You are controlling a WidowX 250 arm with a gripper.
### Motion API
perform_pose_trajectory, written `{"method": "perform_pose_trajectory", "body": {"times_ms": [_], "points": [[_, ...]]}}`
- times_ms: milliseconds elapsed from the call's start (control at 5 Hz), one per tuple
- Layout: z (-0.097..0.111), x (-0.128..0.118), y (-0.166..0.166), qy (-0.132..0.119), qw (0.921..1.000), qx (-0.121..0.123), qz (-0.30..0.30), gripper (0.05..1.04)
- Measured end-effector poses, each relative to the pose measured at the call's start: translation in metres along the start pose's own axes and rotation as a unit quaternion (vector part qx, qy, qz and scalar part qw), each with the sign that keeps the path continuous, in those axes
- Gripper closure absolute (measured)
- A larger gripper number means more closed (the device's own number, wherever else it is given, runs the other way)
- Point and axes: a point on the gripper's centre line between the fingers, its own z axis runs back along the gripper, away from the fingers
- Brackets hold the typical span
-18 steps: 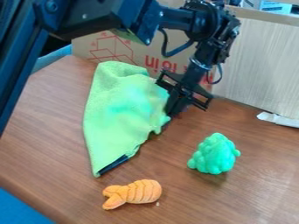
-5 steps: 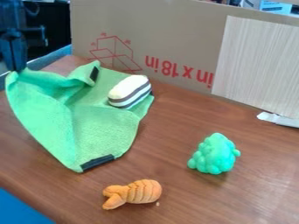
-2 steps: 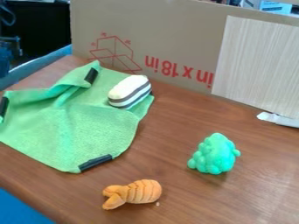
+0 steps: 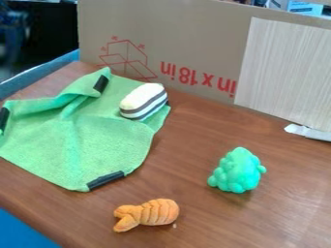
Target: Unfold the cloth from top right to bottom left
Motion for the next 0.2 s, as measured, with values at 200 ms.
{"method": "perform_pose_trajectory", "body": {"times_ms": [200], "points": [[0.0319, -0.0038, -0.0250, -0.013, 0.9967, -0.010, -0.080, 0.082]]}}
